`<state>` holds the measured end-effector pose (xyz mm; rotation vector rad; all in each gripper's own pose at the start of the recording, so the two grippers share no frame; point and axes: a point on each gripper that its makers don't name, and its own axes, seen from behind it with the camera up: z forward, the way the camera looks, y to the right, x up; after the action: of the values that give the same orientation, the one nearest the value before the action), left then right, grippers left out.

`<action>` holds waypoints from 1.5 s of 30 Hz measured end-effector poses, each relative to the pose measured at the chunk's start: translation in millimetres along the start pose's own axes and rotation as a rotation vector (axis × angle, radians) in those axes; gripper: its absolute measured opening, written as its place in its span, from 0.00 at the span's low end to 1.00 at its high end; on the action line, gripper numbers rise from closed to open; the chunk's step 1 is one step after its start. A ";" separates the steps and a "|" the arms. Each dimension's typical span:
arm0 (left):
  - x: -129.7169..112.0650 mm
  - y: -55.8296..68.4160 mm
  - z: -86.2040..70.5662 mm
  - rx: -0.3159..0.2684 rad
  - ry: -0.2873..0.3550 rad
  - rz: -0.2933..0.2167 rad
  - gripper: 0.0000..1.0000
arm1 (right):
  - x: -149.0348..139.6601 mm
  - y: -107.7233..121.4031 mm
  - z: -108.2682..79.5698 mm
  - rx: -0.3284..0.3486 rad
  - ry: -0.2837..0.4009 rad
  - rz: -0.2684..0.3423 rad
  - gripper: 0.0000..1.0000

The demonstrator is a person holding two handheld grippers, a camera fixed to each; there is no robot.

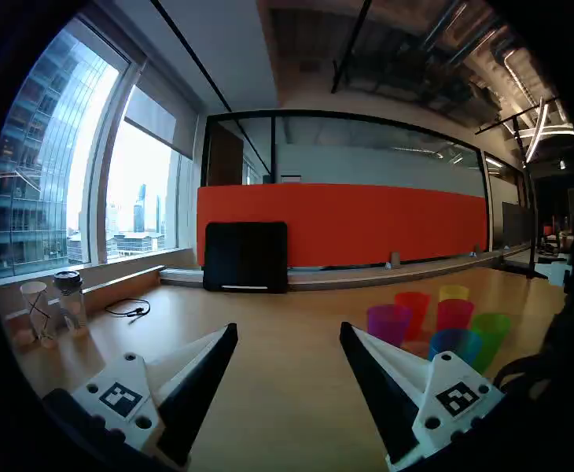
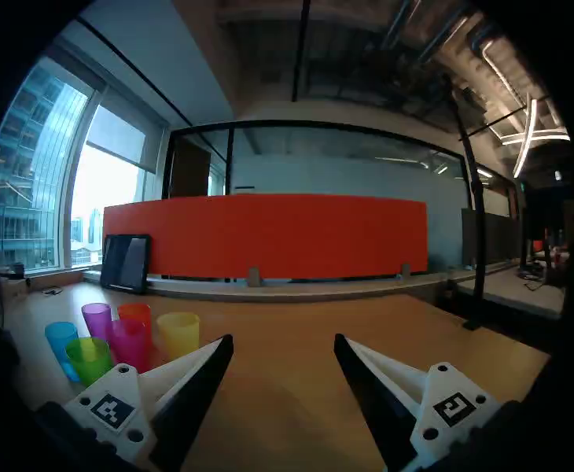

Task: Pour water

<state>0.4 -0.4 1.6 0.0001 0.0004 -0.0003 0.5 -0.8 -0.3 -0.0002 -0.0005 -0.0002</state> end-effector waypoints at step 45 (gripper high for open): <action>-3.4 -2.1 2.7 0.003 -0.042 -0.002 0.97 | -4.0 7.0 5.6 -0.020 -0.023 -0.005 0.99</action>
<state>-2.9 -2.6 4.2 0.0032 -0.0415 -0.0021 -3.5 6.2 5.4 -0.0199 -0.0236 -0.0051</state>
